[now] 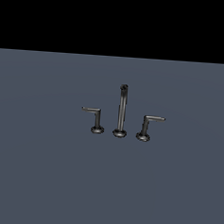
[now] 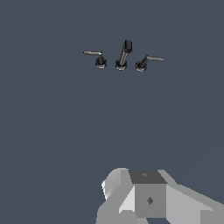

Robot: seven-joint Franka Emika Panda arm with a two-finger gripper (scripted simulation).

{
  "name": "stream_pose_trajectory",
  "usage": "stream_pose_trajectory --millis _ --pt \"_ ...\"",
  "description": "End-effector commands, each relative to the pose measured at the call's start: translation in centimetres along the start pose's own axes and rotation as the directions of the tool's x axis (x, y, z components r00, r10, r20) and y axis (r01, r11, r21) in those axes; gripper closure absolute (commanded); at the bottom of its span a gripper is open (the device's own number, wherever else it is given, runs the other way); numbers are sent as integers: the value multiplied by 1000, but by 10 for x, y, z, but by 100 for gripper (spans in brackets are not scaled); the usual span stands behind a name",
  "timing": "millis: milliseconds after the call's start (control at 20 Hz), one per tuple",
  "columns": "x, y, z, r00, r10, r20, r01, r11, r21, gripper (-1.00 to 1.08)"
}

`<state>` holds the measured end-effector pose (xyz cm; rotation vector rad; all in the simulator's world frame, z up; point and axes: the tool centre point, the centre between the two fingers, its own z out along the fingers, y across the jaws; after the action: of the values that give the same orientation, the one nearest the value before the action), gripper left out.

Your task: Turn on the faucet by rotating a designated handle.

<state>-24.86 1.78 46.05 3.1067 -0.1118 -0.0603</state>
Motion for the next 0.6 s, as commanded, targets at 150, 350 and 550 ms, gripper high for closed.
stream_pose_trajectory --millis 150,350,550 --pt "9 -18 21 995 97 1 -97 995 4 108" --pt "18 -34 40 983 183 2 -183 983 7 108" --pt "29 -49 59 963 269 3 -269 963 10 108"
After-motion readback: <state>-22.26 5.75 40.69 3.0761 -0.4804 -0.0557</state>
